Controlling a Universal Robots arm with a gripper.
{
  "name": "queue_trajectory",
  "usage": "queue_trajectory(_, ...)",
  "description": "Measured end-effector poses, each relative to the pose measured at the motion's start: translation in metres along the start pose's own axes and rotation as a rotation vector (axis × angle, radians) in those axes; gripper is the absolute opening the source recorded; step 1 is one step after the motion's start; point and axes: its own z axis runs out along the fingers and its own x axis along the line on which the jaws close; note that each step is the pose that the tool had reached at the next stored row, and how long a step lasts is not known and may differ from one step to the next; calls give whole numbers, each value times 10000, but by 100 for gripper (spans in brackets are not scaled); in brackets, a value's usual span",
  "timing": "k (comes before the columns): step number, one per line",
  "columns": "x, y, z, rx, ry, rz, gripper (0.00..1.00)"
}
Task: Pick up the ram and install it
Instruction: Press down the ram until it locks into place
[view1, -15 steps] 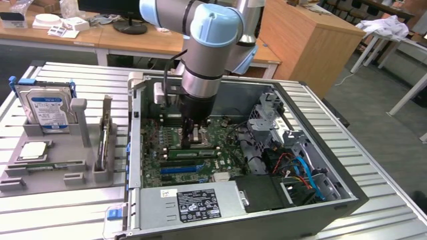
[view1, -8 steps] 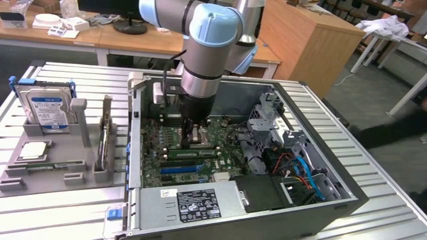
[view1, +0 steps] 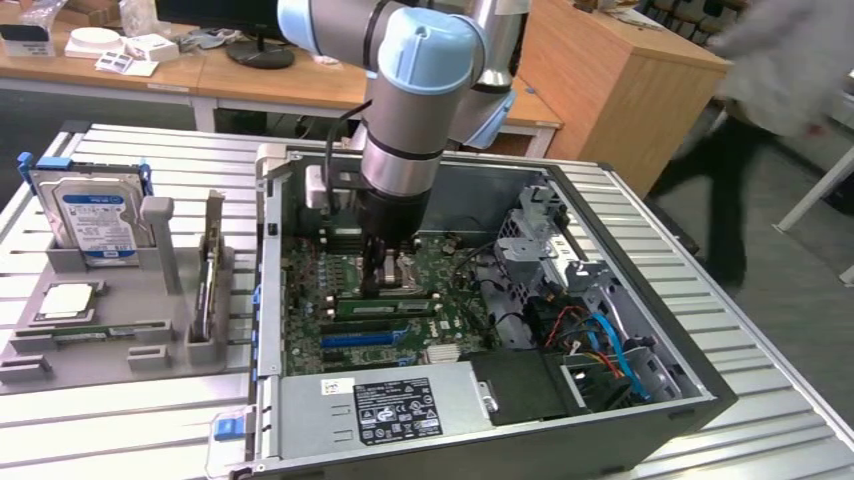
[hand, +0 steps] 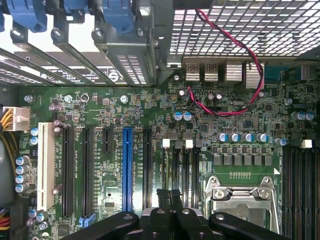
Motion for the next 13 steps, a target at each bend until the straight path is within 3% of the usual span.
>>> queue_trajectory(13, 2, 3, 22, 1, -8, 2, 11)
